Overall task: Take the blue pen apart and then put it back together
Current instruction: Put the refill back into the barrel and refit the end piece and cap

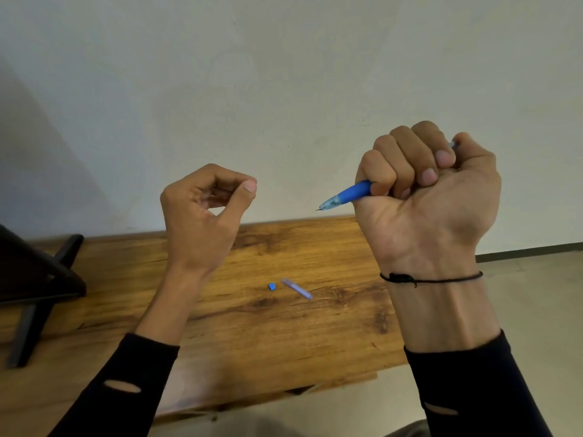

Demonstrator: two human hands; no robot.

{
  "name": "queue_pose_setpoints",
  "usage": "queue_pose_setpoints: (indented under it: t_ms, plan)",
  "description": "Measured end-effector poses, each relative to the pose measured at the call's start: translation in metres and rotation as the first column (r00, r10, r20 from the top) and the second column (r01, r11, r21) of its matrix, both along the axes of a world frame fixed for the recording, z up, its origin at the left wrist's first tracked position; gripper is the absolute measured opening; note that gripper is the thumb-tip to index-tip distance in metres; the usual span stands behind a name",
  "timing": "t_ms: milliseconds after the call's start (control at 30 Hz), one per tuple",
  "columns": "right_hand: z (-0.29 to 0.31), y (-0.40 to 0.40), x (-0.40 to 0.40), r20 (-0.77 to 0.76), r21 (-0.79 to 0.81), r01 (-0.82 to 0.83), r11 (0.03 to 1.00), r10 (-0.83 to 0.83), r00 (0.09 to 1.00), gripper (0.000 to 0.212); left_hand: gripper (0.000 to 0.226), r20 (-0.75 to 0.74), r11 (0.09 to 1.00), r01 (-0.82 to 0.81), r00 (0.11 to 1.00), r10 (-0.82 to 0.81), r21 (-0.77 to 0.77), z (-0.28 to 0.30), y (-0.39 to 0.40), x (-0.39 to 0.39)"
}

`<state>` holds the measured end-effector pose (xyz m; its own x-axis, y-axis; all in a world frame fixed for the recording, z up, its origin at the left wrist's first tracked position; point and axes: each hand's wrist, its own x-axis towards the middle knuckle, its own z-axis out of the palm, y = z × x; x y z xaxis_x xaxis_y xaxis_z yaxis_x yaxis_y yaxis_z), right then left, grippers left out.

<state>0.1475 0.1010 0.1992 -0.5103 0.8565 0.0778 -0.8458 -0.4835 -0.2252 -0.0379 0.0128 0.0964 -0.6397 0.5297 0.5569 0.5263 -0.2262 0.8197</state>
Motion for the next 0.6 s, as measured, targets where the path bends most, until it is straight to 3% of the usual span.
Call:
queue_pose_setpoints:
  t_ms: [600]
  plan:
    - [-0.0013, -0.0018, -0.0026, 0.026, 0.002, -0.004, 1.0, 0.004, 1.0, 0.051, 0.009, -0.027, 0.999, 0.011, 1.0, -0.012, -0.033, -0.0014, -0.0003, 0.0032]
